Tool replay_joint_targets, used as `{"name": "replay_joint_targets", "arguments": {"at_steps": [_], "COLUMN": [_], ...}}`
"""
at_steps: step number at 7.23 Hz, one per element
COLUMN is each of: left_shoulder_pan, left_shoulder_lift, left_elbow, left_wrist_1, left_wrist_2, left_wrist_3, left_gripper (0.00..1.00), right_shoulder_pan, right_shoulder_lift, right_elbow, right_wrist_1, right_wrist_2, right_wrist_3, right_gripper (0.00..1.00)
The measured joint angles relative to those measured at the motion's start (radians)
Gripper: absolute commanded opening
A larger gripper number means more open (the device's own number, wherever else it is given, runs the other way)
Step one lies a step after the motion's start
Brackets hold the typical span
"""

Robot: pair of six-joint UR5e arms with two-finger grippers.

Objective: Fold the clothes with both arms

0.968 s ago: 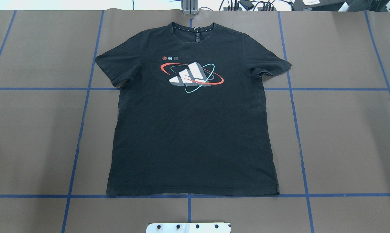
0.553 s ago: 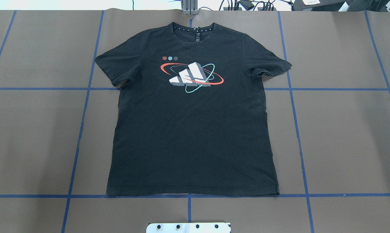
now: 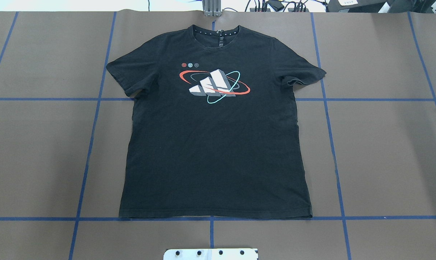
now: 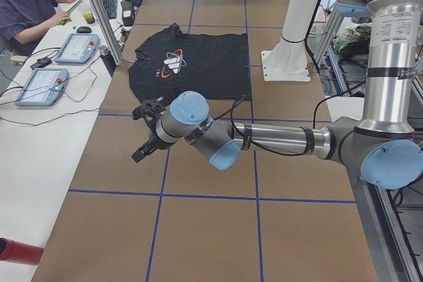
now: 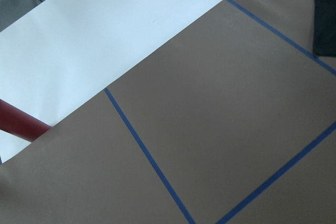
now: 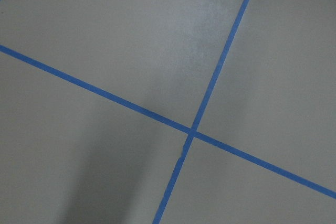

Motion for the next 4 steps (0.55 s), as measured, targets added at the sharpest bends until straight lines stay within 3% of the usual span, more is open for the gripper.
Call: {"name": "replay_joint_targets", "arguments": {"at_steps": [2,4], "left_shoulder_pan": [0.060,0.186], "left_shoulder_lift": [-0.015,-0.066], "left_elbow": [0.002,0.009], "left_wrist_1": [-0.116,-0.148], "left_wrist_2": [0.000,0.012], "left_wrist_3": [-0.135,-0.291], "left_gripper": [1.00,1.00], "right_shoulder_pan": [-0.021,-0.082], "right_shoulder_lift": [0.024,0.069], "right_elbow": [0.002,0.011], "right_wrist_1": [0.011,0.015], "right_wrist_2": [0.005,0.014], "right_wrist_3": [0.022,0.126], "right_gripper": [1.00,1.00]}}
